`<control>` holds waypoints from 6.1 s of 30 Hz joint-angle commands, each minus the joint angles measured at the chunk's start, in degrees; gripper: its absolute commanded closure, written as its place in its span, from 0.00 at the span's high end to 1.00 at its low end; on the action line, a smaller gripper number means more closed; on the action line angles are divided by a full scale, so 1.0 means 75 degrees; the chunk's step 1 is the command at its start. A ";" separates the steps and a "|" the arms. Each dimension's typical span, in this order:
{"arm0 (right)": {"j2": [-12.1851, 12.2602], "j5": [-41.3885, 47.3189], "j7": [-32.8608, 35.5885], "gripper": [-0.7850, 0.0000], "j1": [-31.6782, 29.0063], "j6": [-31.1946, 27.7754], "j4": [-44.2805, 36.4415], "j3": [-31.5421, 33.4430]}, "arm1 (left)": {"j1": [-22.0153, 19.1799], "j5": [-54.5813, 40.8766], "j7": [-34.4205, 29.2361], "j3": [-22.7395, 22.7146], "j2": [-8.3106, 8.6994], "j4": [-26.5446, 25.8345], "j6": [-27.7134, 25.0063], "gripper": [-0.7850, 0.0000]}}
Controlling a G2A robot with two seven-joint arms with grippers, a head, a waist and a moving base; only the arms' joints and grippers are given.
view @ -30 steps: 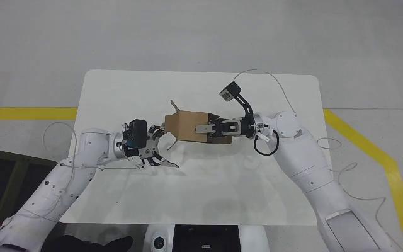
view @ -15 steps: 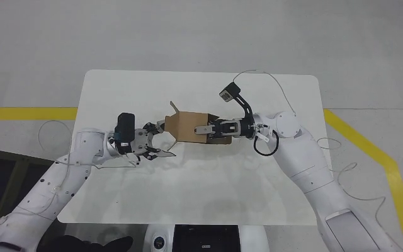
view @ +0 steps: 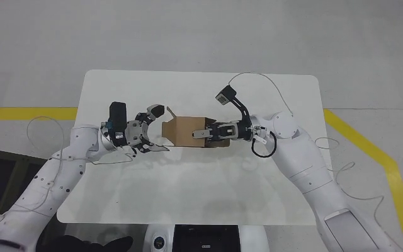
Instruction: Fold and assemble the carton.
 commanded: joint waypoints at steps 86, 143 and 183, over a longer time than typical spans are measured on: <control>0.0204 0.0109 0.0652 0.00 0.0185 0.0160 -0.0274 -0.0623 | 0.0544 -0.1942 -0.2438 -0.0708 -0.0204 -0.0269 0.0000 1.00; 0.0263 0.0361 0.0515 0.00 0.0285 0.0024 -0.0213 -0.0794 | 0.0196 -0.2179 -0.2614 -0.0416 -0.0132 -0.0401 0.0000 1.00; 0.0259 -0.0135 -0.0058 0.00 0.0259 -0.0188 0.0225 -0.0459 | 0.0578 -0.2001 -0.2534 -0.0679 -0.0032 -0.0657 0.0000 1.00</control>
